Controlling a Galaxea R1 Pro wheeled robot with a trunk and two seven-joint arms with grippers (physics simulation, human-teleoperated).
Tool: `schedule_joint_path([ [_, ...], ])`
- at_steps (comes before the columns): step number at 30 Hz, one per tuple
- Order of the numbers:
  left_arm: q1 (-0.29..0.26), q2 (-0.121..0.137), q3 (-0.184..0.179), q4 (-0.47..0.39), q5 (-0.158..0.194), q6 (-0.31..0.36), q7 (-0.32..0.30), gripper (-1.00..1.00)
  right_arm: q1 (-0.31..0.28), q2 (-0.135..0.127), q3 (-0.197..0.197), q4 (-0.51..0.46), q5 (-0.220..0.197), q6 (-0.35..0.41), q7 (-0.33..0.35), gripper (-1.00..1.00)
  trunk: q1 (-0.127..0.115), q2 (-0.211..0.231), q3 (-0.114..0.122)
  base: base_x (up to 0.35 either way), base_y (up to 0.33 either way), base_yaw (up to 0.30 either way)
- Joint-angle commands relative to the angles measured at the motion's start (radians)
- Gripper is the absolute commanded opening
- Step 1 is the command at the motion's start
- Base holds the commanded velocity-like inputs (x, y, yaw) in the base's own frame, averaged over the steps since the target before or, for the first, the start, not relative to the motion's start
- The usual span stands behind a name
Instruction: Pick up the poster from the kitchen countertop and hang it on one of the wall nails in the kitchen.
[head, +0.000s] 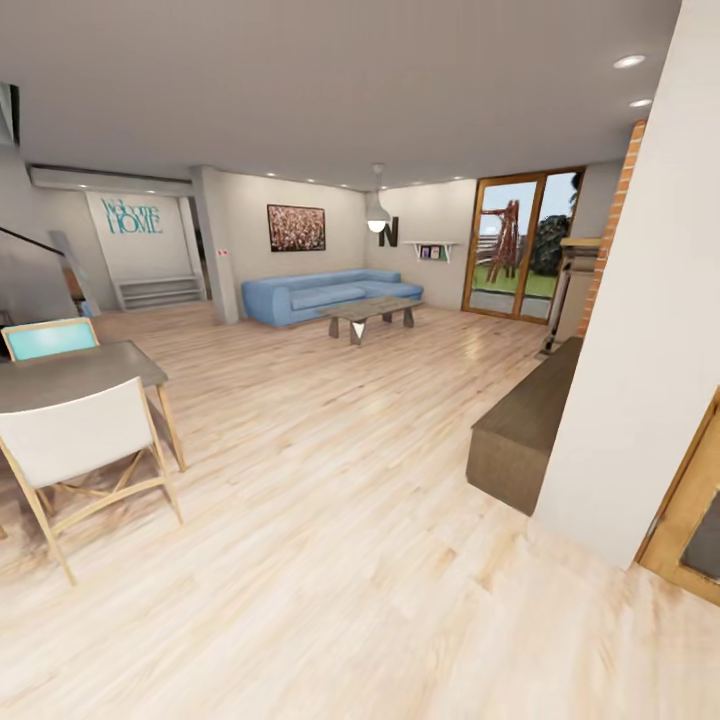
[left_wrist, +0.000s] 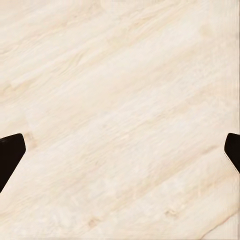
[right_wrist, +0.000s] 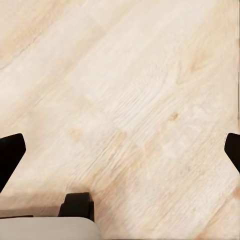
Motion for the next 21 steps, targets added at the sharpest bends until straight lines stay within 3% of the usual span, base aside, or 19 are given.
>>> schedule_joint_path([
  [1, 0.0, 0.0, 0.001, -0.001, -0.001, -0.002, 0.0, 1.0, -0.001, 0.0, -0.001, 0.001, -0.001, -0.002, 0.0, 1.0, 0.0, 0.0, 0.0, 0.0, 0.0, -0.28],
  [5, 0.0, -0.001, 0.0, 0.001, -0.002, -0.002, 0.0, 1.0, 0.0, 0.0, -0.001, 0.001, -0.001, -0.002, 0.0, 1.0, 0.0, 0.0, 0.003, 0.0, 0.0, -0.276],
  [14, 0.0, 0.0, -0.004, 0.006, -0.004, -0.002, -0.001, 1.0, 0.0, 0.0, 0.002, 0.001, 0.001, 0.0, 0.001, 1.0, 0.0, 0.0, 0.005, -0.127, 0.112, -0.084],
  [21, 0.0, 0.0, -0.004, 0.006, -0.006, -0.002, -0.002, 1.0, -0.001, 0.0, 0.007, 0.001, 0.003, 0.0, 0.001, 1.0, 0.0, 0.0, 0.005, -0.068, 0.06, -0.222],
])
